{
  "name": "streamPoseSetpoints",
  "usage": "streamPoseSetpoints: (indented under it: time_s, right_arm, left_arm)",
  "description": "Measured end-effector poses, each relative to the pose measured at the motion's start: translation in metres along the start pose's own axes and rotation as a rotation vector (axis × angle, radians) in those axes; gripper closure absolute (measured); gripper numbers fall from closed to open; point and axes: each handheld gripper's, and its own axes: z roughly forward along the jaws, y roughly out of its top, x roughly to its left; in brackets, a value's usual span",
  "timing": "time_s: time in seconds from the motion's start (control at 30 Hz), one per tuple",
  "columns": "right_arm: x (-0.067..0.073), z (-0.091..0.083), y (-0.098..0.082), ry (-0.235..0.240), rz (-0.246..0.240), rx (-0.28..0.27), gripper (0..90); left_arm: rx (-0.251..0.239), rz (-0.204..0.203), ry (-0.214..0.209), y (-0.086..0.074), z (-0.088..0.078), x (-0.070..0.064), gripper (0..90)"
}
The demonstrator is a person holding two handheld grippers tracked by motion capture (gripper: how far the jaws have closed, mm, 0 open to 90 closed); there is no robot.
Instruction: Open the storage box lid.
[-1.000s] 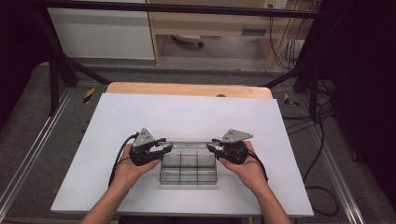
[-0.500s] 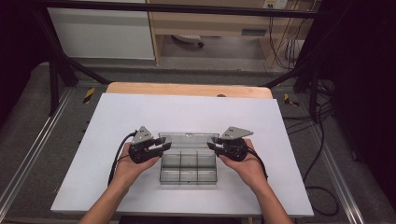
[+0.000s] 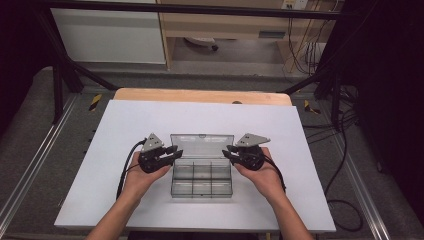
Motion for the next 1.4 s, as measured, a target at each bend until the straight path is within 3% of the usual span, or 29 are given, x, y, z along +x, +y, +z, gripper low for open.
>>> streamPoseSetpoints:
  time_s: [0.67, 1.4]
  right_arm:
    - [-0.0029, 0.0033, 0.001, -0.007, 0.037, 0.001, 70.0]
    - [-0.0068, 0.009, 0.0008, -0.016, 0.079, -0.007, 68.4]
  left_arm:
    - [0.001, 0.001, 0.019, 0.0013, 0.003, 0.0001, 68.9]
    - [0.01, -0.042, 0.015, 0.0039, 0.0087, 0.0054, 68.6]
